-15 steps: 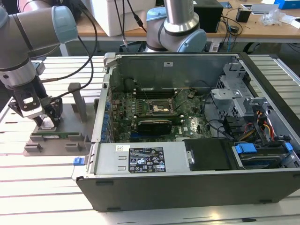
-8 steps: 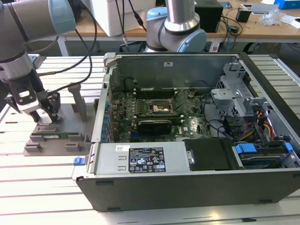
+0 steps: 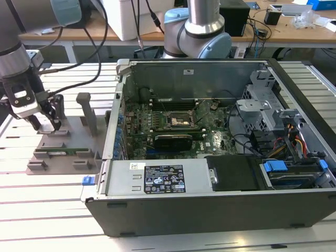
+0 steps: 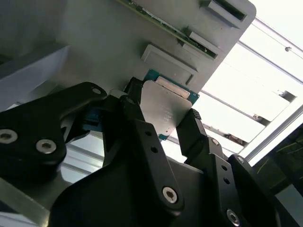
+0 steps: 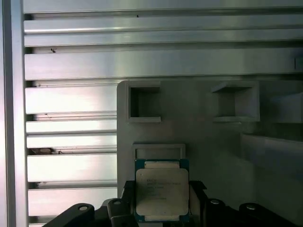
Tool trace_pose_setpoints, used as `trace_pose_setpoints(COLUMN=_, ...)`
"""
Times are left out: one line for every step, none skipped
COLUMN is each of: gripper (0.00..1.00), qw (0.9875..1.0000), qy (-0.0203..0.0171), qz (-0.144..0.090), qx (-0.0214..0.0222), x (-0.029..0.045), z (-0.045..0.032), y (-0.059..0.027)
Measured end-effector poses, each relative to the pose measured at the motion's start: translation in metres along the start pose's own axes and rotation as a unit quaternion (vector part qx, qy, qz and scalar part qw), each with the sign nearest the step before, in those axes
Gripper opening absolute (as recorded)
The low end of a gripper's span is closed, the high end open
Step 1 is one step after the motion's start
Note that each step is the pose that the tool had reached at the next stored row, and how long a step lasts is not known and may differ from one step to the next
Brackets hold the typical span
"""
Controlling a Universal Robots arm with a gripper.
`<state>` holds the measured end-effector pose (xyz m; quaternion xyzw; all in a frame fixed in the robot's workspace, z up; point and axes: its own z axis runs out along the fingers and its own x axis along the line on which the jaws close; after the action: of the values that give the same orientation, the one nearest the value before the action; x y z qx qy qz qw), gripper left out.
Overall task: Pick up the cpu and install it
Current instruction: 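Pick up the cpu and move it towards the insertion slot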
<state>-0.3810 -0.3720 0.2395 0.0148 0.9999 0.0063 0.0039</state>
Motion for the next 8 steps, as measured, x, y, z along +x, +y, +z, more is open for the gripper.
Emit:
trace_pose_setpoints(gripper=0.54, qw=1.0, qy=0.0, qz=0.0, qx=0.0, x=0.0, z=-0.0016, y=0.0)
trace_pose_setpoints(gripper=0.54, qw=1.0, qy=0.0, qz=0.0, qx=0.0, x=0.0, z=-0.0042, y=0.0001)
trace_pose_setpoints(gripper=0.54, qw=1.0, qy=0.0, qz=0.0, qx=0.0, x=-0.0001, z=-0.006, y=0.0001)
trace_pose_setpoints(gripper=0.54, qw=1.0, qy=0.0001, qz=0.0, qx=0.0, x=0.0, z=-0.009, y=0.0002)
trace_pose_setpoints(gripper=0.54, qw=1.0, qy=0.0001, qz=0.0, qx=0.0, x=-0.0001, z=-0.0122, y=0.0003)
trace_pose_setpoints(gripper=0.54, qw=1.0, qy=0.0001, qz=0.0, qx=0.0, x=-0.0001, z=-0.0141, y=0.0003)
trace_pose_setpoints(gripper=0.54, qw=1.0, qy=0.0, qz=0.0, qx=0.0, x=-0.0001, z=-0.0162, y=0.0004)
trace_pose_setpoints(gripper=0.54, qw=1.0, qy=0.0, qz=0.0, qx=0.0, x=-0.0001, z=-0.021, y=0.0006)
